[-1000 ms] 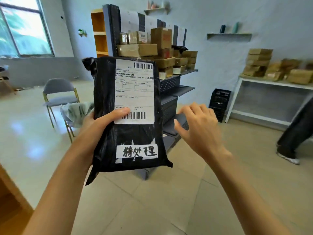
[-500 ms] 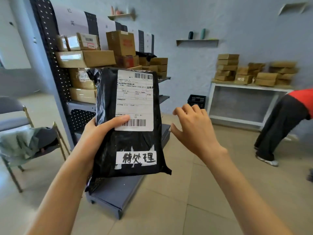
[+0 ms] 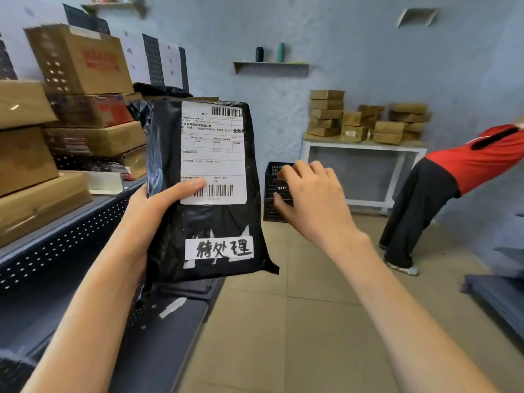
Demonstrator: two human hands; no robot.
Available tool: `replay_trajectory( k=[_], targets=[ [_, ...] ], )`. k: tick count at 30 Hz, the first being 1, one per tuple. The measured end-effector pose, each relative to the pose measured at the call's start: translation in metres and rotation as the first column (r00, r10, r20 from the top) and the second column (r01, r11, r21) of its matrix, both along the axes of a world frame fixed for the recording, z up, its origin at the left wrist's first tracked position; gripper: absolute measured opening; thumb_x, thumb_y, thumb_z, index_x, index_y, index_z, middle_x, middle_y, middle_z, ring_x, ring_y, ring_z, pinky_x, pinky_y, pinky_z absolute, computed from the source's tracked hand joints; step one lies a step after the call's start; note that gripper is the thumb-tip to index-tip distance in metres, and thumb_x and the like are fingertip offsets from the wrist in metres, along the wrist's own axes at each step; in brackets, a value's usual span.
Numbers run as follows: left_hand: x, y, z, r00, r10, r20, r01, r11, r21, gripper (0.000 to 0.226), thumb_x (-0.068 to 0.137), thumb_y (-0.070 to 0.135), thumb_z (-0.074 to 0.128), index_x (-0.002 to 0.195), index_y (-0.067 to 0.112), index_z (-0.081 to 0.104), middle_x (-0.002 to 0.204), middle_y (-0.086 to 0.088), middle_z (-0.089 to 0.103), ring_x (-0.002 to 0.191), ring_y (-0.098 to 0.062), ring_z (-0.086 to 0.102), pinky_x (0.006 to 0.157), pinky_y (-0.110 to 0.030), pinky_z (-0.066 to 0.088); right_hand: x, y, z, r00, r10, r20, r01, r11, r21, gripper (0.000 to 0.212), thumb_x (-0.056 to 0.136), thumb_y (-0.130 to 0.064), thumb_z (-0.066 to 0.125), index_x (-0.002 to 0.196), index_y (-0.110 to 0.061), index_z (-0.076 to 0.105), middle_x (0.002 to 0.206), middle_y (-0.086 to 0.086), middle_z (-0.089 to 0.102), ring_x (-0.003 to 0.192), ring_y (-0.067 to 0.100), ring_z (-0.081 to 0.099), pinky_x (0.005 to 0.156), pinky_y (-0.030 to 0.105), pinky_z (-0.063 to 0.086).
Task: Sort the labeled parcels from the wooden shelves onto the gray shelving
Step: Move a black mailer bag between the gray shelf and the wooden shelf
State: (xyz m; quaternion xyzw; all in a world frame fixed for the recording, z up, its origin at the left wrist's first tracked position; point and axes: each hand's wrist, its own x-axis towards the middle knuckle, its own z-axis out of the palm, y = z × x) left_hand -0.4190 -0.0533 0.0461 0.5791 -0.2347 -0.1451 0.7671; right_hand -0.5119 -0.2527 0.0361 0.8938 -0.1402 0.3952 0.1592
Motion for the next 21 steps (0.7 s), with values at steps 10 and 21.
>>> replay_trajectory(
  k=[10, 21],
  targets=[
    [0.115, -0.187, 0.002, 0.997, 0.077, -0.019, -0.078, 0.996, -0.043, 0.043, 0.073, 0.02, 0.071, 0.116, 0.015, 0.067, 0.103, -0.006, 0.074, 0.092, -0.026, 0.072, 0.076, -0.036, 0.059, 0.134, -0.185, 0.009, 0.996, 0.092, -0.013, -0.092, 0.996, 0.004, 0.023, 0.086, -0.025, 0.062, 0.1, -0.007, 0.062, 0.092, 0.012, 0.062, 0.085, 0.033, 0.055, 0.075, 0.043, 0.046],
    [0.254, -0.335, 0.005, 0.975, 0.215, -0.054, -0.216, 0.976, -0.009, 0.046, 0.071, 0.028, 0.075, 0.115, 0.013, 0.069, 0.102, -0.007, 0.074, 0.091, -0.027, 0.072, 0.088, -0.042, 0.053, 0.297, -0.351, 0.014, 0.97, 0.224, -0.092, -0.215, 0.971, 0.104, 0.031, 0.094, -0.032, 0.052, 0.115, -0.009, 0.056, 0.11, 0.01, 0.057, 0.1, 0.031, 0.051, 0.085, 0.04, 0.038]
  ],
)
